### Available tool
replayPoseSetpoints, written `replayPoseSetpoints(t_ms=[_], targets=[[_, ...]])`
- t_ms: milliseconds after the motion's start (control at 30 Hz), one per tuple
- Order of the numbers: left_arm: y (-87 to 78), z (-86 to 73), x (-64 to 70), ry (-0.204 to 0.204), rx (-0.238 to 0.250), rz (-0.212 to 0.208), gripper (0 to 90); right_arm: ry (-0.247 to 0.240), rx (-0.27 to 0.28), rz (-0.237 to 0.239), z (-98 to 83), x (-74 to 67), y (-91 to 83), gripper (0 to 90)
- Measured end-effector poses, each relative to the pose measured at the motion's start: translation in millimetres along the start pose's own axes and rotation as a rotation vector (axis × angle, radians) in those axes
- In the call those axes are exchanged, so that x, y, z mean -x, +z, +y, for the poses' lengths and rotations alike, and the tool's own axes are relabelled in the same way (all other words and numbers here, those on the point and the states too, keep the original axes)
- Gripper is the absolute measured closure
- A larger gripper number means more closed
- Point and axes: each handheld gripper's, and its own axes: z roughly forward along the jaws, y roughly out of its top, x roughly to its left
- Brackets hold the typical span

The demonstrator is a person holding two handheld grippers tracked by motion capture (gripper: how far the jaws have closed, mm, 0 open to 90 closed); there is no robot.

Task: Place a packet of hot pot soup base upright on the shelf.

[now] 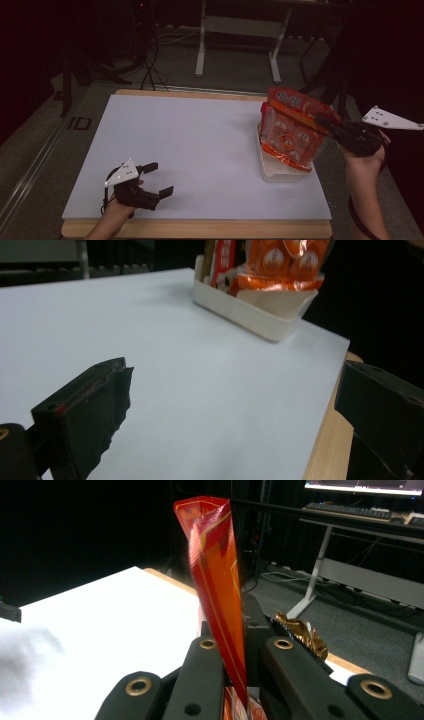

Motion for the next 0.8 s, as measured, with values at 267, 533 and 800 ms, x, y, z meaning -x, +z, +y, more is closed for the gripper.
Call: replayPoseSetpoints(t_ms=[267, 533, 800], targets=[[3.3, -2.8, 1.7, 0.011, -0.007, -0.008, 1.8, -0.001, -0.036, 0.011, -5.3, 0.5, 5.4, 90.0], [5.7, -6.5, 1.2, 0.005, -0.018, -0.004, 1.8, 0.011, -0.076, 0.011, -16.9, 1.8, 17.1, 90.0], [6.1, -8.6, -1.5, -0.011, -0.016, -0.004, 1.8, 0.037, -0.068, 0.011, -23.6, 5.7, 12.9, 90.0]])
